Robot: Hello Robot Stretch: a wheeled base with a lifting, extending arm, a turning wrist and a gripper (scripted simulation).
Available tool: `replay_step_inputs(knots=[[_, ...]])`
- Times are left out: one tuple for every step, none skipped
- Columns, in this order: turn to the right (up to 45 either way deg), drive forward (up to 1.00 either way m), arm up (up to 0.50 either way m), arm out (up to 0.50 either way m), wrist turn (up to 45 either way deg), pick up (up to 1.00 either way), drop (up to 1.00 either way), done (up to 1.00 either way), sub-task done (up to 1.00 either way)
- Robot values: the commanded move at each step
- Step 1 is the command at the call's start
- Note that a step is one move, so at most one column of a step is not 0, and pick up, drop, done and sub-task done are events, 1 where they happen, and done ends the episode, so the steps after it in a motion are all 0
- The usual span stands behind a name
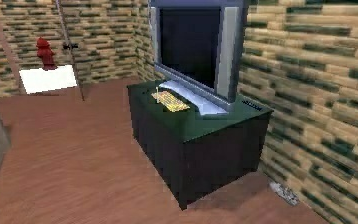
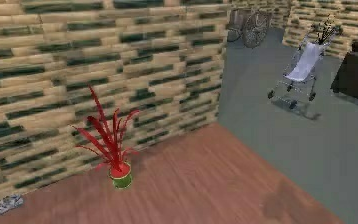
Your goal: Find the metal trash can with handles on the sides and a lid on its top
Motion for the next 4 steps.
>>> replay_step_inputs(knots=[[-27.0, 0.0, 0.0, 0.0, 0.0, 0.0, 0.0, 0.0, 0.0], [0.0, 1.0, 0.0, 0.0, 0.0, 0.0, 0.0, 0.0, 0.0], [-3.0, 0.0, 0.0, 0.0, 0.0, 0.0, 0.0, 0.0, 0.0], [-45.0, 0.0, 0.0, 0.0, 0.0, 0.0, 0.0, 0.0, 0.0]])
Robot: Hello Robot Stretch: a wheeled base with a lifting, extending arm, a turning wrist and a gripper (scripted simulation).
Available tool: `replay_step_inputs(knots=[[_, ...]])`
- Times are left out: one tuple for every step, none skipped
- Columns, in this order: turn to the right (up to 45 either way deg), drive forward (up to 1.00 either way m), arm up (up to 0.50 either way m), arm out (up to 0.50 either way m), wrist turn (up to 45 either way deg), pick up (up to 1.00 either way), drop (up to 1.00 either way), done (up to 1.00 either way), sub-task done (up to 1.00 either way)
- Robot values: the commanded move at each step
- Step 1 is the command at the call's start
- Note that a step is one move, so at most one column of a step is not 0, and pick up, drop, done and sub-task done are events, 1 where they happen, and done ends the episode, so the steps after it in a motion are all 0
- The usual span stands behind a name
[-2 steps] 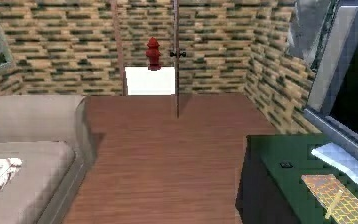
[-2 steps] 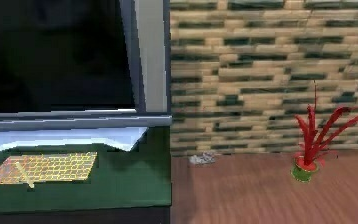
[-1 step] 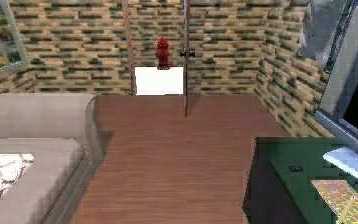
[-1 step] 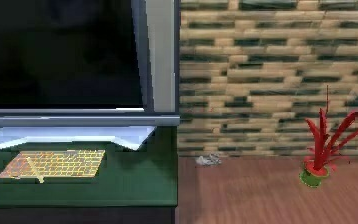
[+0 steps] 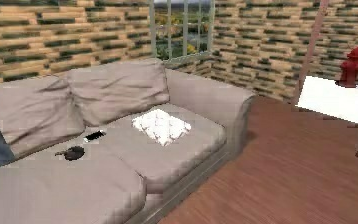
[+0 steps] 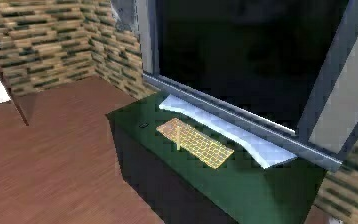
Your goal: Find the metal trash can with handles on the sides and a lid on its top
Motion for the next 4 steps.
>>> replay_step_inputs(knots=[[-45.0, 0.0, 0.0, 0.0, 0.0, 0.0, 0.0, 0.0, 0.0], [0.0, 0.05, 0.0, 0.0, 0.0, 0.0, 0.0, 0.0, 0.0], [45.0, 0.0, 0.0, 0.0, 0.0, 0.0, 0.0, 0.0, 0.0], [39.0, 0.0, 0.0, 0.0, 0.0, 0.0, 0.0, 0.0, 0.0]])
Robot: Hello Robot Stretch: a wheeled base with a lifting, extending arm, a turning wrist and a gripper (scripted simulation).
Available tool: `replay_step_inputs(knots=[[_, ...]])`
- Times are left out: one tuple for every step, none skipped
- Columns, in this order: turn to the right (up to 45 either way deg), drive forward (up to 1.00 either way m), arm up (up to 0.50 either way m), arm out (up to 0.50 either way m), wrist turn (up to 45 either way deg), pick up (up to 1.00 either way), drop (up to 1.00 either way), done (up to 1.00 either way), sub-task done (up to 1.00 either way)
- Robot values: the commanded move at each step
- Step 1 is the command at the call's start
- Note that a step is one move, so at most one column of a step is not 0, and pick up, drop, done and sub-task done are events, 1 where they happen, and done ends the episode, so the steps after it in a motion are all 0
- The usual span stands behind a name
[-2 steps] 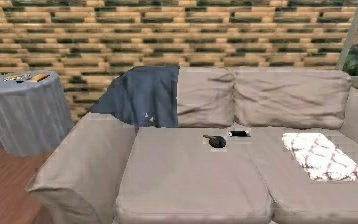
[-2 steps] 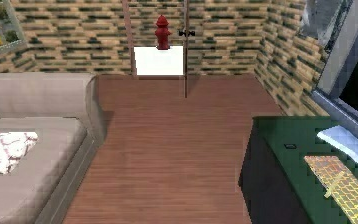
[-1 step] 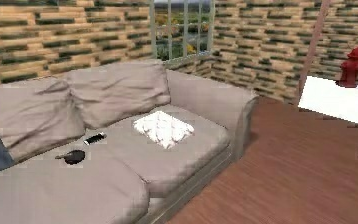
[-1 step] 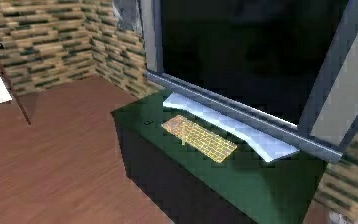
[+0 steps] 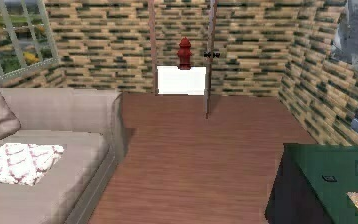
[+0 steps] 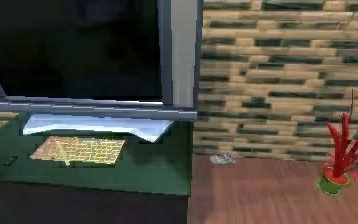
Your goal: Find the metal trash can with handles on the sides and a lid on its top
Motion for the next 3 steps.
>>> replay_step_inputs(knots=[[0.0, 1.0, 0.0, 0.0, 0.0, 0.0, 0.0, 0.0, 0.0], [3.0, 0.0, 0.0, 0.0, 0.0, 0.0, 0.0, 0.0, 0.0], [0.0, 0.5, 0.0, 0.0, 0.0, 0.0, 0.0, 0.0, 0.0]])
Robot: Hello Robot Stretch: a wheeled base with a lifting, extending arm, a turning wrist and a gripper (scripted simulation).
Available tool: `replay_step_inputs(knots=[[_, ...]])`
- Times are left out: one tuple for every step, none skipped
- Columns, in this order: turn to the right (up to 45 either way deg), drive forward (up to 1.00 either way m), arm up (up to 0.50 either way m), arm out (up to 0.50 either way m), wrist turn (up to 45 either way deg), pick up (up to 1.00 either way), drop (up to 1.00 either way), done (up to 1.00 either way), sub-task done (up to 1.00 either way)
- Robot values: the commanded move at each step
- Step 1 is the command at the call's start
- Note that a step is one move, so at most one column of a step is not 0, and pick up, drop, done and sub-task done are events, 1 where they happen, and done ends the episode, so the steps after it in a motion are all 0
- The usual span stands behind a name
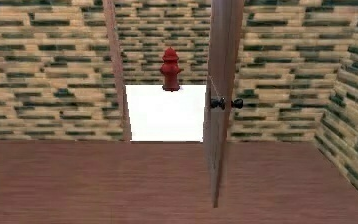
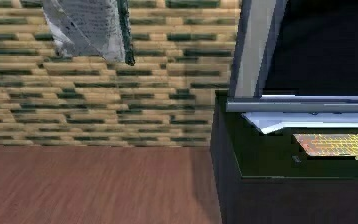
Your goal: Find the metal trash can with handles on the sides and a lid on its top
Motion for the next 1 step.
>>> replay_step_inputs(knots=[[12.0, 0.0, 0.0, 0.0, 0.0, 0.0, 0.0, 0.0, 0.0]])
